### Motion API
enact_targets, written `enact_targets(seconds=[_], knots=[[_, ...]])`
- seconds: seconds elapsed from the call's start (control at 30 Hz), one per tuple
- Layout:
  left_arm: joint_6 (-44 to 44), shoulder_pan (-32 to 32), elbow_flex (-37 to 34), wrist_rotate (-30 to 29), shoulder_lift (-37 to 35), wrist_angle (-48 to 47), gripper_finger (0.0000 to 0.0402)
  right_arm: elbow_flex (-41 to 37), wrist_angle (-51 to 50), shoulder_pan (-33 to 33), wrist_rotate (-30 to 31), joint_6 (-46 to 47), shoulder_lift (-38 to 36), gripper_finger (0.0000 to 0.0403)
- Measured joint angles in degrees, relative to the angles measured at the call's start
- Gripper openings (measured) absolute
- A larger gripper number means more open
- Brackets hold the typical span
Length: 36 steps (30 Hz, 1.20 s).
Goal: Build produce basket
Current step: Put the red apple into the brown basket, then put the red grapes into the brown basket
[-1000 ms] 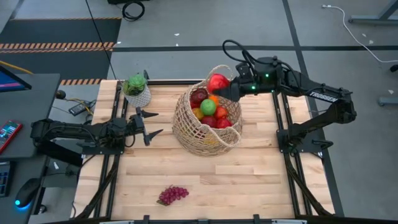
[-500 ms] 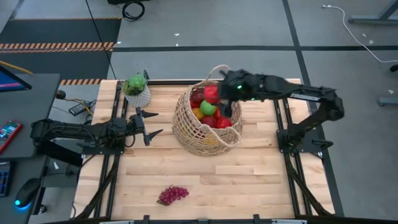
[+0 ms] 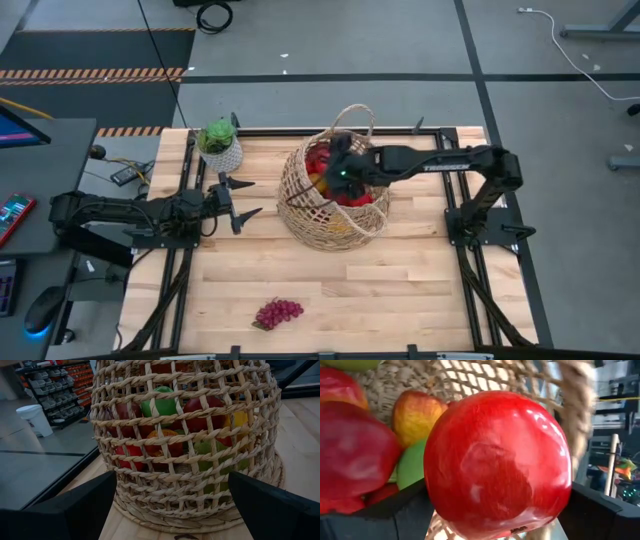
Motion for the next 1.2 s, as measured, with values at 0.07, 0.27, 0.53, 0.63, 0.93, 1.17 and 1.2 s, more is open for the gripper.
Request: enact_targets(seconds=[0.07, 0.27, 0.53, 0.63, 0.93, 1.17, 1.2], knots=[[0.0, 0.0, 0.0, 0.0, 0.0, 0.0, 0.0390, 0.0, 0.1, 0.2, -0.1, -0.1, 1.3, 0.0362], [0.0, 0.0, 0.0, 0.0, 0.0, 0.0, 0.0390, 0.0, -1.3, 1.8, -3.0, 4.7, 4.2, 0.0364], [0.0, 0.0, 0.0, 0.0, 0.0, 0.0, 0.0390, 0.3, -0.7, 2.8, -0.5, 6.8, 5.3, 0.0395], [0.0, 0.0, 0.0, 0.0, 0.0, 0.0, 0.0390, 1.9, -2.0, 4.0, 4.8, 7.2, 4.9, 0.0394], [0.0, 0.0, 0.0, 0.0, 0.0, 0.2, 0.0390, 9.6, -3.4, 8.5, 29.9, 6.6, 2.4, 0.0396], [0.0, 0.0, 0.0, 0.0, 0.0, 0.1, 0.0390, 11.6, -5.5, 14.7, 36.6, 13.3, -4.0, 0.0394], [0.0, 0.0, 0.0, 0.0, 0.0, 0.1, 0.0390, 11.6, -6.4, 15.4, 35.3, 15.9, -5.5, 0.0393]])
